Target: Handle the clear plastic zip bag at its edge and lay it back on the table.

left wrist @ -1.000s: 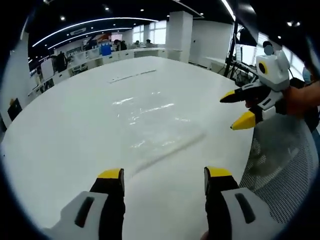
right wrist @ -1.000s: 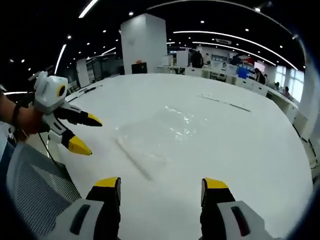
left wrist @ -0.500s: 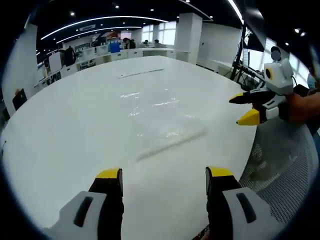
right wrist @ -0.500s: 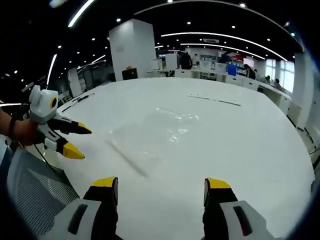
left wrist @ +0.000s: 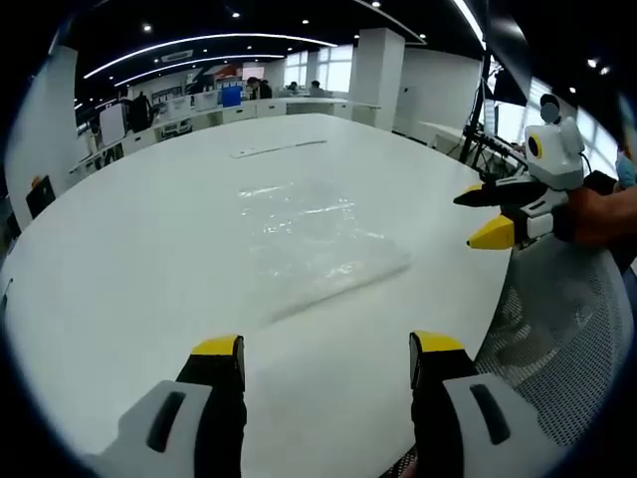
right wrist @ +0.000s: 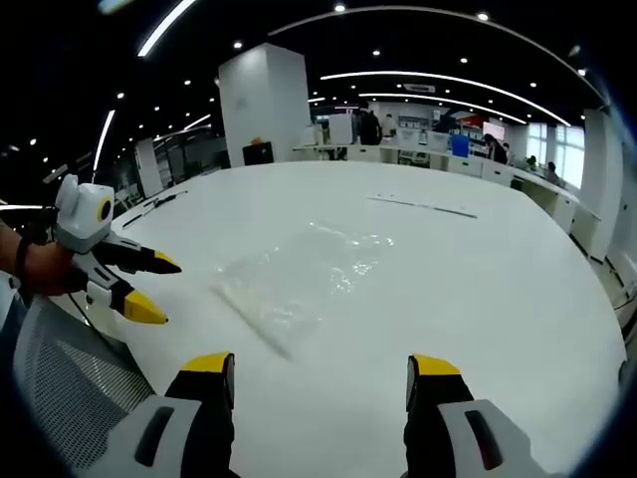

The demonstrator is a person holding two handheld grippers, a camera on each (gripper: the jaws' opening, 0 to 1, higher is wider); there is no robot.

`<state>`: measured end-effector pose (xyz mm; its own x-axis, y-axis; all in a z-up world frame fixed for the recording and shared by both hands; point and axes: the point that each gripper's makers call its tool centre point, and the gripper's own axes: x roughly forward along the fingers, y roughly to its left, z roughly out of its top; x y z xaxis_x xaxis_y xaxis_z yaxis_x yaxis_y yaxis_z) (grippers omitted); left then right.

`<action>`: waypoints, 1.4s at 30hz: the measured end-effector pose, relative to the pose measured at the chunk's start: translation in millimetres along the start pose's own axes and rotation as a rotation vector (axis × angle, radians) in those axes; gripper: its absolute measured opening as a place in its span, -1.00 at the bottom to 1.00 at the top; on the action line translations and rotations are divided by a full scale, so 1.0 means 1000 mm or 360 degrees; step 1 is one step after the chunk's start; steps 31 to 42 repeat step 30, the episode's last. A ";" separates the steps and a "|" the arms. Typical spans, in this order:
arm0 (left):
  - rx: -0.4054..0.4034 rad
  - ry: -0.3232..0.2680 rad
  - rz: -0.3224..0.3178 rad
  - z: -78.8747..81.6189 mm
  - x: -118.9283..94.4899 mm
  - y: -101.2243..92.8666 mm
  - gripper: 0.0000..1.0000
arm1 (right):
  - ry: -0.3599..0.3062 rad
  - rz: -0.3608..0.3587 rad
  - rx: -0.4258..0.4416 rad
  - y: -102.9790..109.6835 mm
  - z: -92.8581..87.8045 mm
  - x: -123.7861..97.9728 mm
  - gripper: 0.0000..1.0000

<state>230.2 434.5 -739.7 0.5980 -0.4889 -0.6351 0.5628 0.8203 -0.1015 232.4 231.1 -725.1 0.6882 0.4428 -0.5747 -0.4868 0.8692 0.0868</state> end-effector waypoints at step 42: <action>0.0008 -0.0016 0.0036 0.007 -0.005 -0.006 0.30 | 0.0025 0.0027 0.0022 0.004 -0.004 0.002 0.38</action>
